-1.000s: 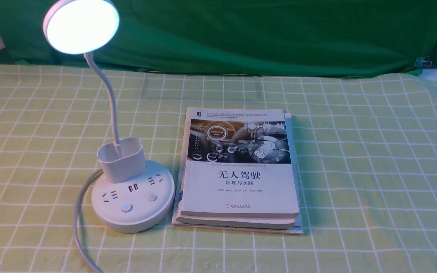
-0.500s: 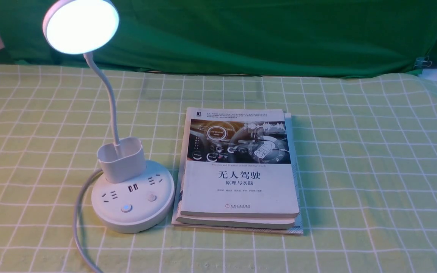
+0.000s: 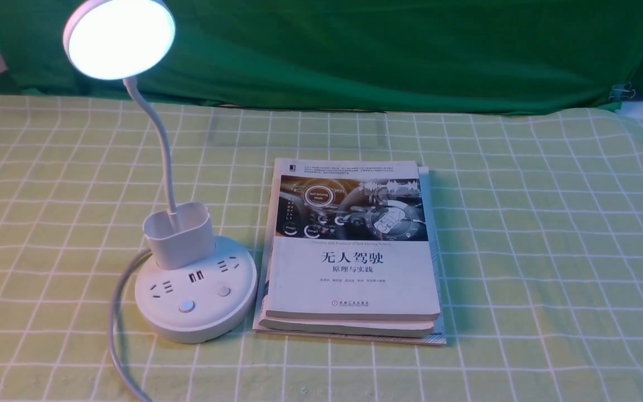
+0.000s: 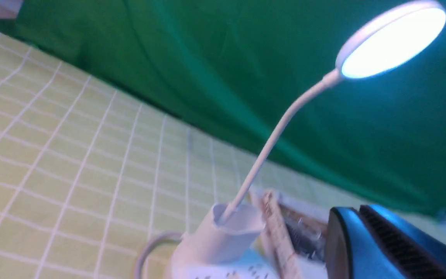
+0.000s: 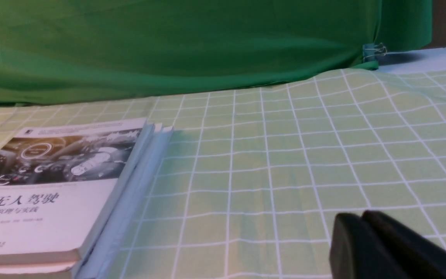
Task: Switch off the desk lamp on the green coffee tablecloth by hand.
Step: 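Press the power button on the round power strip under the lamp with the left gripper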
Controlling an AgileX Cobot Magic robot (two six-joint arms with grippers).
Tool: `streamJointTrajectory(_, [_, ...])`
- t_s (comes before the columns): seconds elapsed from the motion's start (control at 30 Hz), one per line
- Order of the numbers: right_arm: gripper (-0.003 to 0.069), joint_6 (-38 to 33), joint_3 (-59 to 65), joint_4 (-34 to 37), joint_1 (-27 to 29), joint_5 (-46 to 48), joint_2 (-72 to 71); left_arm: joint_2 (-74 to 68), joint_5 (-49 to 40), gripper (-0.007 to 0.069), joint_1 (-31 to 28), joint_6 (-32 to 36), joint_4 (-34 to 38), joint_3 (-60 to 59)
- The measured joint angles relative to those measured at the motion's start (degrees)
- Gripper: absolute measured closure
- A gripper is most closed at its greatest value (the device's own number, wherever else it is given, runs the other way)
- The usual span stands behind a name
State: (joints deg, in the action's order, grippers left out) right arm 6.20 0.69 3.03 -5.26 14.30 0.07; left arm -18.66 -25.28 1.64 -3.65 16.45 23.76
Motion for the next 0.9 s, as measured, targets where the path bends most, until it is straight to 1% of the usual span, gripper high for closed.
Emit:
streamJointTrajectory(0.03, [0.0629,0.0,0.0,0.0,0.0,0.0,0.0,-4.6,-6.4,0.0619,0.0,2.8,-0.9,3.5])
streamJointTrajectory(0.07, [0.0629,0.0,0.0,0.0,0.0,0.0,0.0,-8.6,-10.5,0.0619,0.0,5.3,-1.3,6.1])
streamJointTrajectory(0.17, [0.0629,0.0,0.0,0.0,0.0,-0.1,0.0,-21.1,-19.0,0.0619,0.7,10.6,-1.5,12.1])
streamJointTrajectory(0.23, [0.0629,0.0,0.0,0.0,0.0,-0.1,0.0,-27.2,-20.7,0.0619,2.4,11.7,-2.0,14.0])
streamJointTrajectory(0.3, [0.0629,0.0,0.0,0.0,0.0,0.0,0.0,-32.2,-21.0,0.0619,5.6,11.9,-2.6,15.1])
streamJointTrajectory(0.37, [0.0629,0.0,0.0,0.0,0.0,0.0,0.0,-39.9,-22.0,0.0619,10.3,12.0,-4.0,17.0])
streamJointTrajectory(0.4, [0.0629,0.0,0.0,0.0,0.0,0.0,0.0,-40.0,-22.2,0.0619,10.8,12.0,-4.1,17.0])
streamJointTrajectory(0.5, [0.0629,0.0,0.0,0.0,0.0,0.0,0.0,-52.7,-25.4,0.0619,18.3,11.3,-7.1,22.6])
streamJointTrajectory(0.6, [0.0629,0.0,0.0,0.0,0.0,0.0,0.0,-61.8,-27.8,0.0619,21.8,10.6,-8.7,28.2])
streamJointTrajectory(0.73, [0.0629,0.0,0.0,0.0,0.0,0.0,0.0,-70.6,-28.8,0.0619,23.0,10.2,-9.5,34.5])
streamJointTrajectory(0.9, [0.0629,0.0,0.0,0.0,0.0,0.0,0.0,-77.4,-29.3,0.0618,22.9,8.9,-12.0,42.2])
